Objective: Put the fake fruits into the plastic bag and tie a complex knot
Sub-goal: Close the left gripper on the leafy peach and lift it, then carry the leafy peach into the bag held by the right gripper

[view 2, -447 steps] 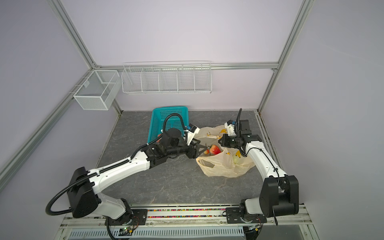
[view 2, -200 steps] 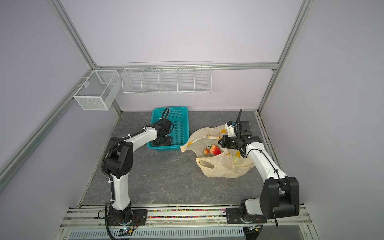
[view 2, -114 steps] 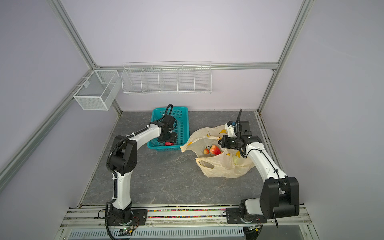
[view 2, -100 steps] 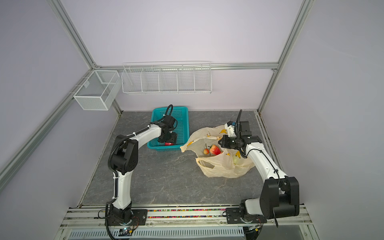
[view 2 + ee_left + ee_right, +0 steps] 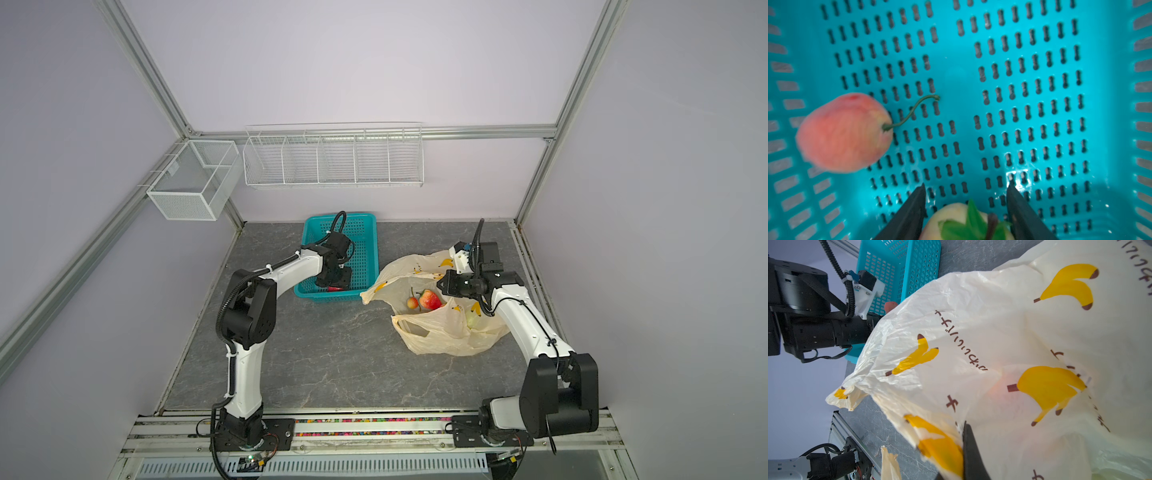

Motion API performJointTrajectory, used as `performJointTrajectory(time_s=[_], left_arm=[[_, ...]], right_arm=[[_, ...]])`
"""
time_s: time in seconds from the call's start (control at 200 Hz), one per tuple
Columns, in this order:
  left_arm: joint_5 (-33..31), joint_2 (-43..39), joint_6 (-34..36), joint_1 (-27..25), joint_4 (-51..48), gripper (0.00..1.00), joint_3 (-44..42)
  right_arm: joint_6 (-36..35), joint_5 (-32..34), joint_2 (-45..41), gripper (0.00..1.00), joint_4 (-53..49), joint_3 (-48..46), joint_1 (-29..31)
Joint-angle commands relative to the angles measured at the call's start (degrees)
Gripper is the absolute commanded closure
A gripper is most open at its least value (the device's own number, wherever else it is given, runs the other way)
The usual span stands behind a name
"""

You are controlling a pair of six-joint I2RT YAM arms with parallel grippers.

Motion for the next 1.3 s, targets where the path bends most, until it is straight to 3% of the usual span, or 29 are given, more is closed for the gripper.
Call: performJointTrajectory(time_s=[0.0, 0.185, 0.33, 0.465, 0.59, 0.76, 1.065, 1.155, 1.295], left_arm=[[-1.17, -5.89, -0.53, -0.49, 0.05, 0.48, -1.24], [-3.21, -15.22, -1.57, -1.48, 3.74, 0.52, -4.7], [-5.58, -26.24, -1.13, -7.13, 7.92, 0.53, -9.42], [1.41, -38.73, 0.76, -14.41, 19.86, 0.54, -18.77], [6.71, -43.9, 1.56, -22.55, 33.72, 0.55, -26.73], [9.41, -35.23, 4.07, -28.45, 38.61, 0.57, -25.02], [5.83, -19.6, 13.43, -28.7, 46.11, 0.59, -21.94], [2.34, -16.15, 14.48, -28.6, 49.83, 0.6, -21.86], [4.27, -10.64, 10.53, -28.61, 56.55, 0.59, -19.56]], right_arm=[[-1.1, 0.39, -0.51, 0.93, 0.33, -0.93, -0.2], [-1.14, 0.61, -0.42, 0.93, 0.19, -0.84, -0.18], [-1.19, 0.79, -0.29, 0.93, 0.03, -0.84, -0.2], [-1.2, 0.9, -0.14, 0.93, -0.06, -0.74, -0.22], [-1.23, 0.82, -0.04, 0.93, -0.22, -0.55, -0.22], [-1.22, 0.35, -0.24, 0.93, -0.5, -0.31, -0.22], [-1.15, 0.49, -0.63, 0.93, -1.36, 0.88, -0.19], [-0.69, -0.53, -0.42, 0.93, -1.16, 1.58, -0.22], [0.09, -2.17, 0.04, 0.93, -0.6, 1.71, -0.22]])
